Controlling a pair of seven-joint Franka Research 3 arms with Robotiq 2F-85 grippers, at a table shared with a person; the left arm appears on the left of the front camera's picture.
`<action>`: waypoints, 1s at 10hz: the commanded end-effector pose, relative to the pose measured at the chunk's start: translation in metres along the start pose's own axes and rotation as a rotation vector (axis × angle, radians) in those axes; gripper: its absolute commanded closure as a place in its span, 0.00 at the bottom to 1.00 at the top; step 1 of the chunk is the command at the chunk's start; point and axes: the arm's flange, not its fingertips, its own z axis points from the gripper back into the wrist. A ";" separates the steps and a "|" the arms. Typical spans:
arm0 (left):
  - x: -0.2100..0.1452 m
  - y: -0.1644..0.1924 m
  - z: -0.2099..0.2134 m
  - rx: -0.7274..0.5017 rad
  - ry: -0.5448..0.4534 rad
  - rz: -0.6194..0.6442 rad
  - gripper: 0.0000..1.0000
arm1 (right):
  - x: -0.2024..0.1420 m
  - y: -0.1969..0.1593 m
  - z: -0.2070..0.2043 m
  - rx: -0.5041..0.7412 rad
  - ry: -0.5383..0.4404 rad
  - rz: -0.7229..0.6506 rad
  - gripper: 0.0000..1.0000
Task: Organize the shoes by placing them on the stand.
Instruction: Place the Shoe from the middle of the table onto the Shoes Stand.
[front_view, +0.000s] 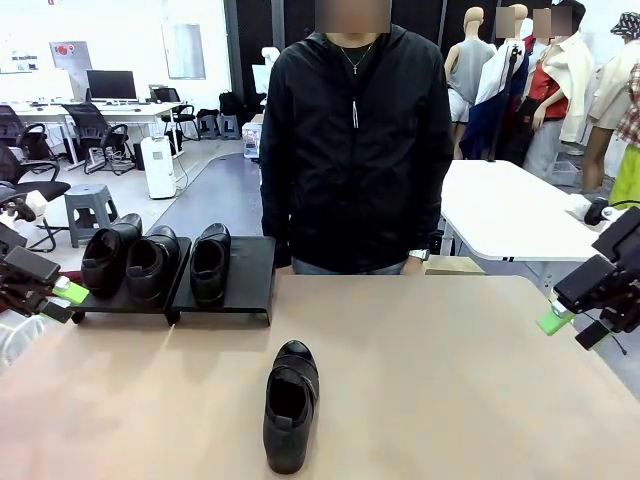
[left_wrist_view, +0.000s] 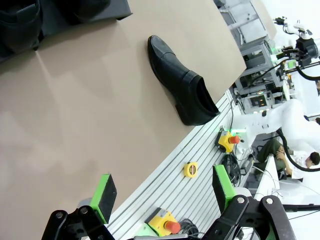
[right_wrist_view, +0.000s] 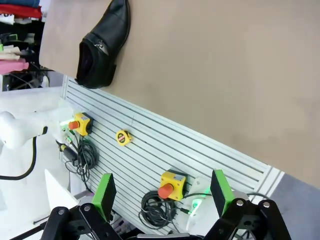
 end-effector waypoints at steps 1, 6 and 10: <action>0.000 0.000 0.000 0.000 0.000 0.000 0.00 | 0.003 0.001 0.005 0.021 0.005 -0.019 0.00; 0.078 -0.194 -0.239 0.442 0.371 0.121 0.00 | 0.003 0.001 0.005 0.021 0.005 -0.019 0.00; 0.042 -0.247 -0.295 0.481 0.338 0.012 0.00 | 0.003 0.001 0.005 0.021 0.005 -0.019 0.00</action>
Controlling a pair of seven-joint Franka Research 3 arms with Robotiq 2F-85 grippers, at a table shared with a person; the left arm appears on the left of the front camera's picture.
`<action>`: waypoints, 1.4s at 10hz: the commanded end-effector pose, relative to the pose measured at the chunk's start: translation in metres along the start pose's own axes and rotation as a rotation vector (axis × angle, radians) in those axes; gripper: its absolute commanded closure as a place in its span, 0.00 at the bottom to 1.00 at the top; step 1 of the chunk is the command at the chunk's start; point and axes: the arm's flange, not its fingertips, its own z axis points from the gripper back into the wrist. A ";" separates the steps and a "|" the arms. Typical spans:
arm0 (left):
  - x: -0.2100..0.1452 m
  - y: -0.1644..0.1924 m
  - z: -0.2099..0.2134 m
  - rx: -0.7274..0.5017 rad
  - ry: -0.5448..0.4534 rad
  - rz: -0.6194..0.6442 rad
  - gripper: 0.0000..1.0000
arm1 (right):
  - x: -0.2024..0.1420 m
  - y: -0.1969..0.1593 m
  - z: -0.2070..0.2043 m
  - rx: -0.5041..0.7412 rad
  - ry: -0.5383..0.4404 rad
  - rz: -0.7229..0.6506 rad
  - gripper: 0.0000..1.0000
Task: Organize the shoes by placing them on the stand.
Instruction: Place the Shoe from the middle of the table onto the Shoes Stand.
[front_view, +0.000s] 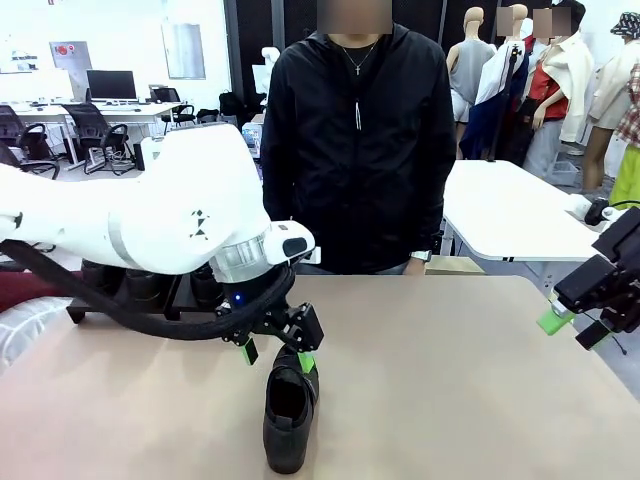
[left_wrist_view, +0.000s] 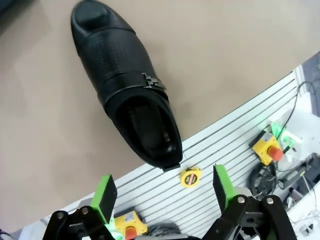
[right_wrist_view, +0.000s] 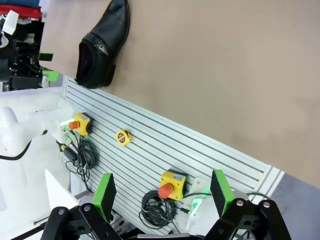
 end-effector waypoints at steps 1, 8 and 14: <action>-0.012 0.002 0.000 -0.055 -0.018 0.013 0.00 | 0.002 0.002 0.004 0.020 0.003 -0.016 0.00; -0.004 0.021 -0.048 0.085 -0.032 0.294 0.00 | 0.002 0.002 0.004 0.020 0.003 -0.016 0.00; 0.007 0.048 -0.107 0.147 -0.127 0.465 0.00 | 0.002 0.002 0.004 0.020 0.003 -0.016 0.00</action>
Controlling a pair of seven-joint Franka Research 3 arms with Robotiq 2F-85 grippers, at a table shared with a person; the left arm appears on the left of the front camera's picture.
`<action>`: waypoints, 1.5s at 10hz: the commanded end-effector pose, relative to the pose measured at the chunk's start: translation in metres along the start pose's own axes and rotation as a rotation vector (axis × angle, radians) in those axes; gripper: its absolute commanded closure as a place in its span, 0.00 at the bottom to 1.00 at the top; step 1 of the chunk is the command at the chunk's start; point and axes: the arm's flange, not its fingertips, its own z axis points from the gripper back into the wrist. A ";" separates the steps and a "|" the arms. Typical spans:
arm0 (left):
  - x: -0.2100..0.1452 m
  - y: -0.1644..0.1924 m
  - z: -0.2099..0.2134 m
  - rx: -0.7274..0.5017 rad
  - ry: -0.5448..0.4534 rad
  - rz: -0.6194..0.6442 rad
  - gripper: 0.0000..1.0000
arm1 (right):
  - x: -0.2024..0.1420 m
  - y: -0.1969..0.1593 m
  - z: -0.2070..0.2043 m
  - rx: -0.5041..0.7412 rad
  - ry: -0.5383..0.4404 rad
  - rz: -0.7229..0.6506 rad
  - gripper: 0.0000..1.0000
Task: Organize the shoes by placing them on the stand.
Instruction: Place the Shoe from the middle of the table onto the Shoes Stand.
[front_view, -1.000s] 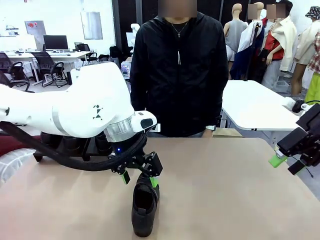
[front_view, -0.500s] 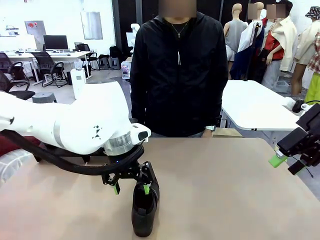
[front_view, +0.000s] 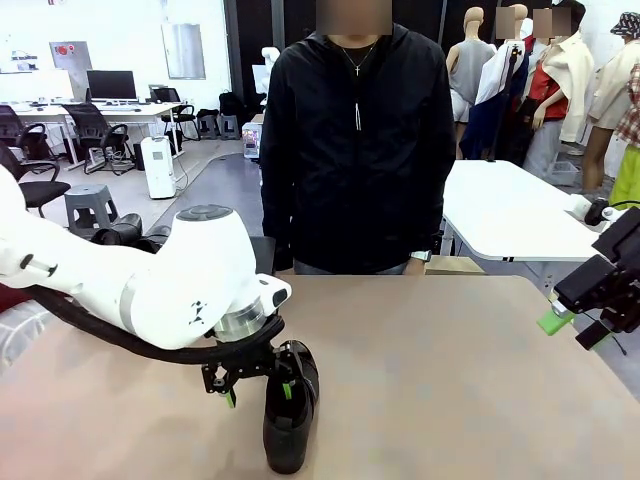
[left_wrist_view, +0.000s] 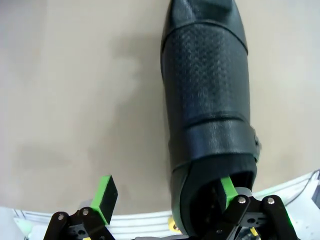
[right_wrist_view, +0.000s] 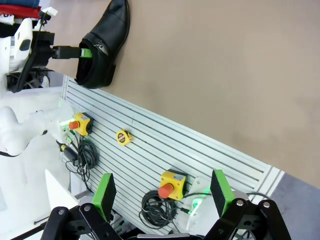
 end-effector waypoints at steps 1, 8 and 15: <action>0.002 -0.007 -0.011 0.046 -0.081 0.013 0.59 | 0.002 0.002 0.004 0.020 0.002 -0.016 0.00; 0.002 -0.013 -0.012 0.033 -0.075 -0.035 1.00 | 0.002 0.002 0.004 0.020 0.002 -0.016 0.00; -0.018 -0.016 0.065 -0.004 -0.175 -0.142 1.00 | 0.002 0.002 0.004 0.020 0.002 -0.016 0.00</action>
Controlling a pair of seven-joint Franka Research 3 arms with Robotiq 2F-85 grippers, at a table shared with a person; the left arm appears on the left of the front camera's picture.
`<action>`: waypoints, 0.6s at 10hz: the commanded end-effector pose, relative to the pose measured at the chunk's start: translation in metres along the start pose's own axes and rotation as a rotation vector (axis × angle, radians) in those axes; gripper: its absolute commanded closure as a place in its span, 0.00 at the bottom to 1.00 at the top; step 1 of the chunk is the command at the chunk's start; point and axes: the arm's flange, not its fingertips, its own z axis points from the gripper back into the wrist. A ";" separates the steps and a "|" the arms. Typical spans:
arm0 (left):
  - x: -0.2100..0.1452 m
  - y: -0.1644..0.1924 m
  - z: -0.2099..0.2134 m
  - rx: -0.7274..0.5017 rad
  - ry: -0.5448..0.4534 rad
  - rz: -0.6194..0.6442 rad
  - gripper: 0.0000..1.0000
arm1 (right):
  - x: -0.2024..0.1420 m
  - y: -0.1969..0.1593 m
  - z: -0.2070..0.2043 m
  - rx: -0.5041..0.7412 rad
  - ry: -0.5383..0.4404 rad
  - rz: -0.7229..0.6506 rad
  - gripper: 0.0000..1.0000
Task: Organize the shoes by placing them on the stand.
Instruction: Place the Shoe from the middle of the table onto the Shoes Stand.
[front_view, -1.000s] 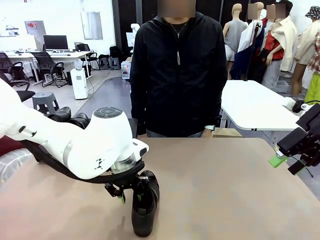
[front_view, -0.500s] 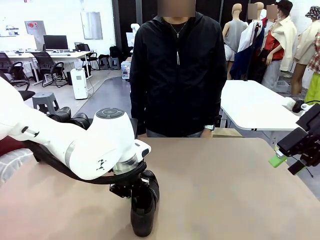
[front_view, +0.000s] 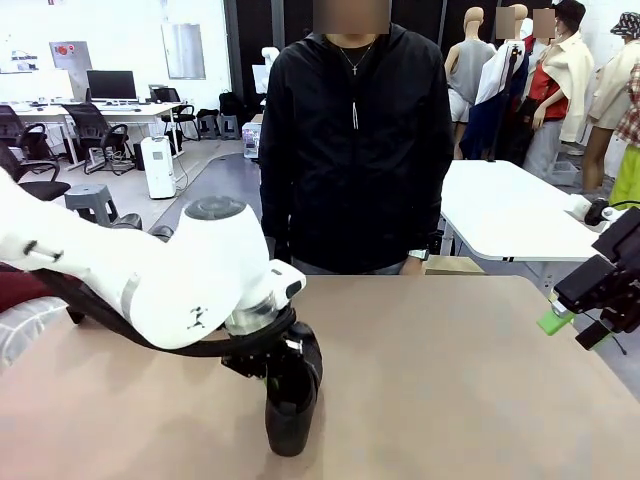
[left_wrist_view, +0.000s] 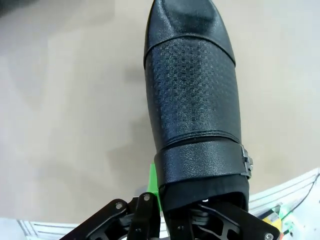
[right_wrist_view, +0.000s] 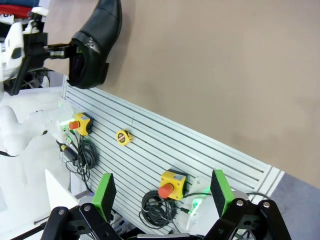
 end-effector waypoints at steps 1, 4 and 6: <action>-0.016 0.010 0.082 -0.084 -0.055 -0.148 1.00 | 0.002 0.002 0.004 0.020 0.002 -0.015 0.00; -0.052 0.023 0.152 -0.018 -0.163 -0.197 1.00 | 0.002 0.002 0.004 0.020 0.002 -0.015 0.00; -0.073 0.034 0.147 0.028 -0.028 -0.101 1.00 | 0.002 0.002 0.004 0.020 0.002 -0.015 0.00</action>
